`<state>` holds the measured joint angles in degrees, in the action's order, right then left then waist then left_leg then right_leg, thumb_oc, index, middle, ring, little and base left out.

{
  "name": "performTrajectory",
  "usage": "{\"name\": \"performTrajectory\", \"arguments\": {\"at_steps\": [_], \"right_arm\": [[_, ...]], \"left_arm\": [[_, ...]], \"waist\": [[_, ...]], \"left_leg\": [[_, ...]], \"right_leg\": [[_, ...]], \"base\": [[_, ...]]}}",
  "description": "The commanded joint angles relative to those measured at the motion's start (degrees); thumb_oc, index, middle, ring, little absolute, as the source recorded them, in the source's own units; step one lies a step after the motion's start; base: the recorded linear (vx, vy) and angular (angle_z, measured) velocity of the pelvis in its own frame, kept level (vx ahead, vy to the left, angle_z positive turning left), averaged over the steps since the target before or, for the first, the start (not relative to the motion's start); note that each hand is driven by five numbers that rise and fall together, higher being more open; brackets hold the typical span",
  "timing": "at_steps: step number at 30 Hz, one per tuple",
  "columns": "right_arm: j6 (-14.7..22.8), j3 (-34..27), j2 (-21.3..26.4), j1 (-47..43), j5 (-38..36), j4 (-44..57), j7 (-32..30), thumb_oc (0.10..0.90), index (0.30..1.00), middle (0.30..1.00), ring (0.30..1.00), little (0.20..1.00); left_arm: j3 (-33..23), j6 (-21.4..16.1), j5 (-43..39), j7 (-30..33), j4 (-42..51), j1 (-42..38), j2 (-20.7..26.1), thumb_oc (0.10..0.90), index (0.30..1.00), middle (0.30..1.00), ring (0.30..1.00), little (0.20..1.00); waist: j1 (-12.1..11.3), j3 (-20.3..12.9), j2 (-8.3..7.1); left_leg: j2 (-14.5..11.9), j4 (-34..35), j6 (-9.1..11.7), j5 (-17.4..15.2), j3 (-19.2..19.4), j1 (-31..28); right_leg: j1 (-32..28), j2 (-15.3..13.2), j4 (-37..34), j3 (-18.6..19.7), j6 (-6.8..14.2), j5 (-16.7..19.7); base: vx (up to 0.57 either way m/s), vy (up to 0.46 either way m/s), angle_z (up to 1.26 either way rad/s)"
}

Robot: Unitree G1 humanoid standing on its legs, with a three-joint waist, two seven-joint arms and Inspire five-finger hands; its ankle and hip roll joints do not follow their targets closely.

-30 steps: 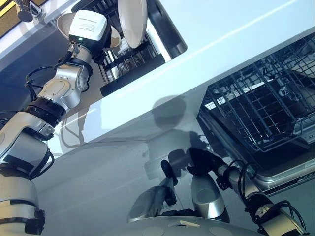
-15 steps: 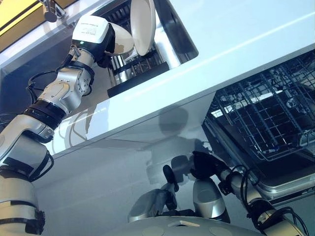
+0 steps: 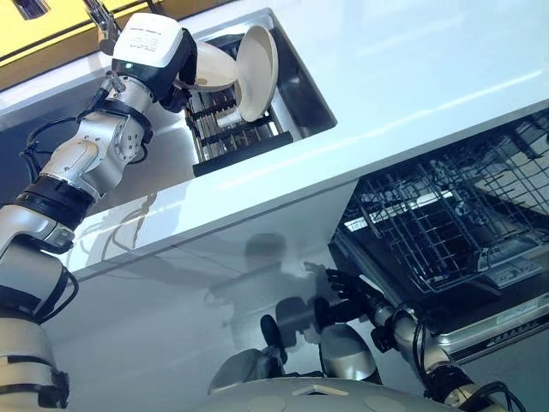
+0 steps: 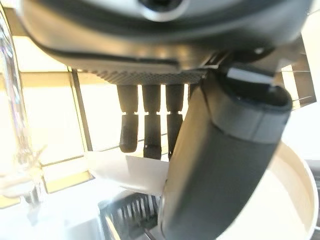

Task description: Pick up plates and place into dishwasher.

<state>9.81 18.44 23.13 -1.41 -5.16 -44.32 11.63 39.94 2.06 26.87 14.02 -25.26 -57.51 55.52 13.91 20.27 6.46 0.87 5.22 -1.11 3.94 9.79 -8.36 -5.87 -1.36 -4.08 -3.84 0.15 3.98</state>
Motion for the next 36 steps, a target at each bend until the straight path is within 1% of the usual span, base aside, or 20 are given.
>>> {"name": "performTrajectory", "arguments": {"at_steps": [1, 5, 7, 8, 10, 11, 14, 15, 16, 19, 24, 26, 27, 31, 34, 36], "right_arm": [[3.9, 0.7, -0.1, 4.3, -2.0, 6.0, 0.3, 0.8, 0.9, 0.9, 0.9, 0.9], [4.0, 0.5, 0.1, 4.5, -2.6, 8.1, -0.7, 0.8, 0.9, 0.9, 0.9, 0.9], [4.1, 0.4, 0.1, 4.5, -2.7, 8.3, -0.7, 0.8, 0.9, 0.9, 0.9, 0.9], [5.0, 0.1, 0.5, 4.6, -2.2, 9.8, -1.1, 0.8, 0.9, 0.9, 0.9, 0.9], [5.0, -0.1, 1.0, 4.8, -1.5, 11.6, -1.3, 0.8, 0.9, 0.9, 0.9, 0.9], [5.9, -0.4, 1.5, 5.0, -1.1, 13.1, -1.1, 0.8, 0.9, 0.9, 0.9, 0.9], [6.3, -0.6, 2.5, 5.5, -1.2, 15.8, -2.0, 0.8, 0.9, 0.9, 0.9, 0.9], [7.5, -1.8, 4.1, 6.5, -0.5, 19.3, -2.8, 0.8, 0.9, 0.9, 0.9, 0.9], [8.3, -2.5, 4.9, 6.9, 0.5, 20.6, -4.1, 0.8, 0.9, 0.9, 0.9, 0.9], [10.0, -5.6, 6.7, 8.0, 1.7, 24.3, -5.8, 0.8, 0.9, 0.9, 0.9, 0.9], [11.3, -10.5, 9.3, 8.9, 0.1, 29.6, -5.6, 0.8, 0.9, 0.9, 0.9, 0.9], [11.5, -12.7, 10.1, 9.2, -1.6, 31.2, -3.7, 0.8, 0.9, 0.9, 0.9, 0.9], [12.3, -14.3, 10.8, 9.5, -2.1, 32.3, -2.9, 0.8, 0.9, 0.9, 0.9, 0.9], [14.0, -17.7, 12.7, 10.2, -2.8, 34.5, -3.3, 0.8, 0.9, 0.9, 0.9, 0.9], [14.9, -19.9, 13.3, 10.7, -3.1, 36.3, -4.4, 0.8, 0.9, 0.9, 0.9, 0.9], [14.8, -21.0, 13.7, 10.9, -3.9, 37.5, -4.9, 0.8, 0.9, 0.9, 0.9, 0.9]], "left_arm": [[-5.6, -1.0, -0.5, 4.9, -1.3, -1.4, 4.5, 0.1, 0.3, 0.3, 0.3, 0.2], [-5.7, -3.0, -1.8, 6.1, -1.8, -1.4, 5.3, 0.1, 0.3, 0.3, 0.3, 0.2], [-5.7, -3.1, -2.0, 6.2, -1.8, -1.5, 5.4, 0.1, 0.3, 0.3, 0.3, 0.2], [-6.0, -3.7, -2.7, 7.0, -2.1, -1.1, 5.4, 0.1, 0.3, 0.3, 0.3, 0.2], [-6.4, -4.4, -3.7, 7.5, -2.1, -0.9, 5.7, 0.1, 0.3, 0.3, 0.3, 0.2], [-7.1, -5.1, -4.3, 8.0, -2.0, -0.4, 6.0, 0.1, 0.3, 0.3, 0.3, 0.2], [-8.2, -6.2, -4.7, 8.5, -2.0, 0.8, 6.3, 0.1, 0.3, 0.3, 0.3, 0.2], [-10.1, -7.6, -5.4, 9.2, -1.6, 2.9, 6.8, 0.1, 0.3, 0.3, 0.3, 0.2], [-10.8, -8.3, -6.2, 9.5, -1.3, 3.8, 7.2, 0.1, 0.3, 0.3, 0.3, 0.2], [-14.4, -9.9, -6.6, 10.0, 0.1, 7.2, 7.4, 0.1, 0.3, 0.3, 0.3, 0.2], [-17.6, -11.6, -7.1, 10.4, 2.1, 10.0, 8.8, 0.1, 0.3, 0.3, 0.3, 0.2], [-19.0, -12.6, -7.4, 10.8, 2.7, 11.2, 9.4, 0.1, 0.3, 0.3, 0.3, 0.2], [-20.0, -13.0, -7.6, 11.0, 3.4, 12.0, 9.8, 0.1, 0.3, 0.3, 0.3, 0.2], [-21.7, -14.2, -8.5, 11.9, 4.6, 13.0, 10.9, 0.1, 0.3, 0.3, 0.3, 0.2], [-23.5, -14.1, -9.4, 12.3, 6.0, 14.1, 11.7, 0.1, 0.3, 0.3, 0.3, 0.2], [-24.4, -14.0, -10.0, 12.3, 6.5, 14.6, 12.2, 0.1, 0.3, 0.3, 0.3, 0.2]], "waist": [[-0.2, -9.9, 1.2], [-0.2, -10.8, 0.59], [-0.2, -10.8, 0.56], [-0.2, -11.2, 0.18], [-0.3, -11.3, -0.1], [-0.3, -11.5, -0.32], [-0.2, -11.6, -0.65], [-0.1, -11.8, -1.09], [0.0, -11.9, -1.25], [0.3, -12.3, -1.72], [0.7, -12.8, -2.12], [0.8, -13.0, -2.22], [0.9, -13.2, -2.29], [1.2, -13.5, -2.31], [1.4, -13.7, -2.2], [1.6, -13.8, -2.08]], "left_leg": [[1.9, -3.5, 0.3, -9.5, 1.0, -0.5], [1.7, -3.2, 0.1, -9.6, 1.0, -0.9], [1.7, -3.2, 0.1, -9.6, 1.0, -0.9], [1.5, -3.1, 0.0, -9.6, 1.0, -1.1], [1.5, -3.1, -0.1, -9.6, 0.9, -1.1], [1.4, -3.0, -0.1, -9.6, 0.8, -1.1], [1.3, -2.9, -0.1, -9.6, 0.7, -1.1], [1.3, -2.8, -0.2, -9.5, 0.7, -1.0], [1.3, -2.7, -0.2, -9.4, 0.7, -1.0], [1.2, -2.5, -0.3, -9.3, 0.8, -1.0], [1.1, -2.1, -0.5, -9.2, 0.7, -1.1], [1.1, -2.0, -0.5, -9.2, 0.8, -1.2], [1.2, -1.8, -0.6, -9.1, 0.8, -1.3], [1.2, -1.7, -0.6, -9.0, 1.0, -1.2], [1.3, -1.5, -0.7, -9.0, 1.1, -1.2], [1.4, -1.3, -0.7, -8.9, 1.2, -1.3]], "right_leg": [[1.6, 1.2, 5.8, 1.2, 4.8, -7.7], [1.4, 1.5, 5.6, 1.5, 4.9, -7.6], [1.4, 1.5, 5.6, 1.5, 4.9, -7.6], [1.3, 1.6, 5.5, 1.8, 4.9, -7.6], [1.2, 1.7, 5.5, 1.8, 4.9, -7.5], [1.4, 1.8, 5.6, 2.0, 4.9, -7.5], [1.5, 1.9, 5.6, 2.1, 4.9, -7.5], [1.7, 2.1, 5.7, 2.4, 4.9, -7.4], [1.8, 2.1, 5.7, 2.5, 4.9, -7.4], [2.0, 2.4, 5.8, 2.9, 5.0, -7.3], [2.4, 2.7, 6.1, 3.7, 4.9, -7.3], [2.4, 2.8, 6.1, 3.8, 4.9, -7.3], [2.5, 2.8, 6.1, 3.8, 4.9, -7.3], [2.7, 2.9, 6.1, 4.1, 5.0, -7.2], [2.9, 3.0, 6.3, 4.4, 5.0, -7.2], [3.0, 3.1, 6.2, 4.6, 5.1, -7.1]], "base": [[-0.01, 0.003, -0.05], [0.0, 0.001, -0.01], [-0.02, 0.009, 0.0], [-0.04, 0.017, -0.01], [-0.05, 0.01, -0.01], [-0.05, 0.004, -0.01], [-0.03, 0.002, -0.02], [-0.06, 0.004, -0.05], [-0.07, 0.005, -0.08], [-0.04, 0.006, -0.1], [-0.02, 0.015, -0.05], [0.0, 0.0, 0.0], [0.0, 0.0, 0.0], [0.0, 0.0, 0.0], [0.0, 0.022, -0.06], [0.0, 0.026, -0.13]]}}
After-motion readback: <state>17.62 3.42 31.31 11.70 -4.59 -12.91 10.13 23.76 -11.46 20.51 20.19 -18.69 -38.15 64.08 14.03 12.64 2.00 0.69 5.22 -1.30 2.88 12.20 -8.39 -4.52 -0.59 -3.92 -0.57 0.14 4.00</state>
